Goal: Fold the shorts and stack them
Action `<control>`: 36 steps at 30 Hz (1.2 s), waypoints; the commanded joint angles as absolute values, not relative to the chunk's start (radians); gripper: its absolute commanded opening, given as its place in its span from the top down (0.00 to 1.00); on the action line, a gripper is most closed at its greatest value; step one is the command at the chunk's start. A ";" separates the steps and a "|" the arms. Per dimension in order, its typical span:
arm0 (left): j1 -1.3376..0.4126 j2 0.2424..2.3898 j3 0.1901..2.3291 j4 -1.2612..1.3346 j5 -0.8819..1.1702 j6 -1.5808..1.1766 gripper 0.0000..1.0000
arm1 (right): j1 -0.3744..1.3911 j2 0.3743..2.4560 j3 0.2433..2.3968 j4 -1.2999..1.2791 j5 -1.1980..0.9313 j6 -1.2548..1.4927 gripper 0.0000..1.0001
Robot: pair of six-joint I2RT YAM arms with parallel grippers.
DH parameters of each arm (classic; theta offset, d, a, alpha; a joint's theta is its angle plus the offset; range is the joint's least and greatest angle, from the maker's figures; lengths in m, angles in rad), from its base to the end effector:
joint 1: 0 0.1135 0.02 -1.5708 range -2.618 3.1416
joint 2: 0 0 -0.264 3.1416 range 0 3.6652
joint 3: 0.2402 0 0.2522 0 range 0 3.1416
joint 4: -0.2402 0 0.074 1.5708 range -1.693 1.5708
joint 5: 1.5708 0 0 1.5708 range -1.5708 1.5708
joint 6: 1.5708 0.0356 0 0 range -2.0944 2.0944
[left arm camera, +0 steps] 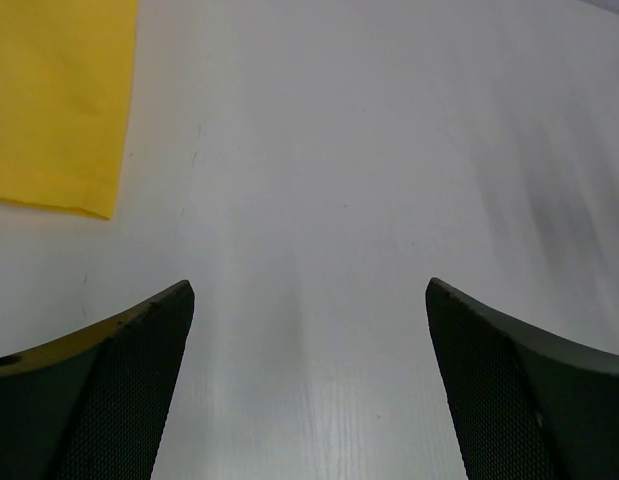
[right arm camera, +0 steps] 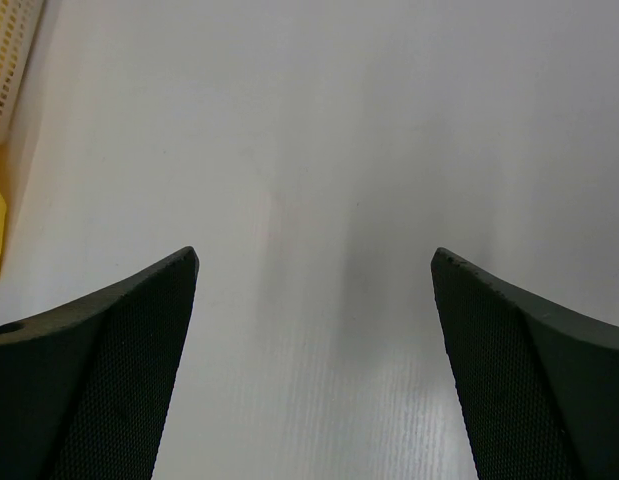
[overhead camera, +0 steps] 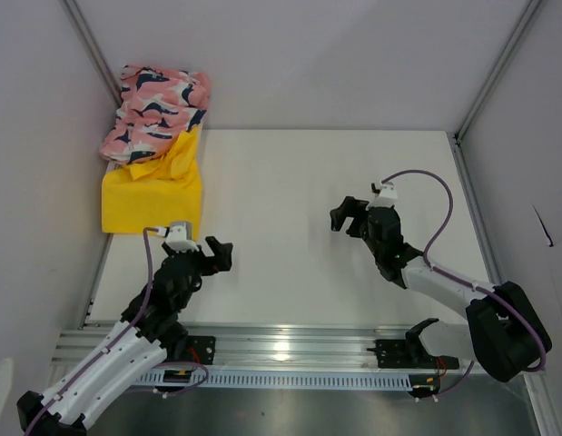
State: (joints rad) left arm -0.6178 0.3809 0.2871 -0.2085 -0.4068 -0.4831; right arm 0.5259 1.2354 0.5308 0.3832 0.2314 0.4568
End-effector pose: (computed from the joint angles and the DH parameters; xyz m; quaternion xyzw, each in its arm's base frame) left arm 0.1111 -0.0617 0.2167 -0.0663 0.7952 -0.1649 0.5797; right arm 0.2304 0.1243 0.2155 0.0397 0.8076 0.1915 0.5564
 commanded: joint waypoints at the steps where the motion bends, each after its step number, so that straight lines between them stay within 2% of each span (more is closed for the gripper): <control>1: -0.618 0.440 0.319 -0.263 -0.504 -0.555 0.01 | 0.511 1.209 0.519 0.428 0.218 0.471 0.01; 5: -0.598 0.524 0.463 -0.360 -0.607 -0.667 0.01 | 0.494 1.210 0.514 0.436 0.184 0.477 0.01; 10: -0.454 0.616 0.632 -0.377 -0.505 -0.718 0.01 | 0.476 1.223 0.518 0.436 0.155 0.488 0.01; 16: -0.151 0.837 0.886 -0.409 -0.434 -0.741 0.01 | 0.468 1.213 0.509 0.443 0.135 0.486 0.00; 17: -0.058 0.874 0.934 -0.414 -0.419 -0.761 0.01 | 0.468 1.212 0.505 0.449 0.133 0.483 0.01; 18: -0.007 0.946 0.980 -0.396 -0.319 -0.764 0.01 | 0.466 1.210 0.505 0.449 0.132 0.483 0.01; 21: 0.161 1.066 1.096 -0.380 -0.188 -0.796 0.01 | 0.462 1.207 0.502 0.456 0.121 0.485 0.00; 24: 0.189 1.210 1.247 -0.399 -0.227 -0.799 0.01 | 0.459 1.212 0.502 0.457 0.115 0.486 0.00; 29: 0.213 1.391 1.345 -0.377 -0.265 -0.857 0.01 | 0.453 1.221 0.506 0.454 0.107 0.494 0.01; 32: 0.239 1.484 1.399 -0.339 -0.226 -0.891 0.01 | 0.449 1.216 0.505 0.456 0.104 0.494 0.01; 36: 0.268 1.588 1.500 -0.472 -0.146 -0.916 0.04 | 0.449 1.224 0.506 0.457 0.101 0.494 0.01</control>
State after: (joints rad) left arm 0.2424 1.5429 1.4128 -0.3939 -0.2203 -0.8665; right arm 0.4541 1.2324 0.5049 0.4084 0.1135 0.4828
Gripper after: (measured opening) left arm 0.964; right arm 0.993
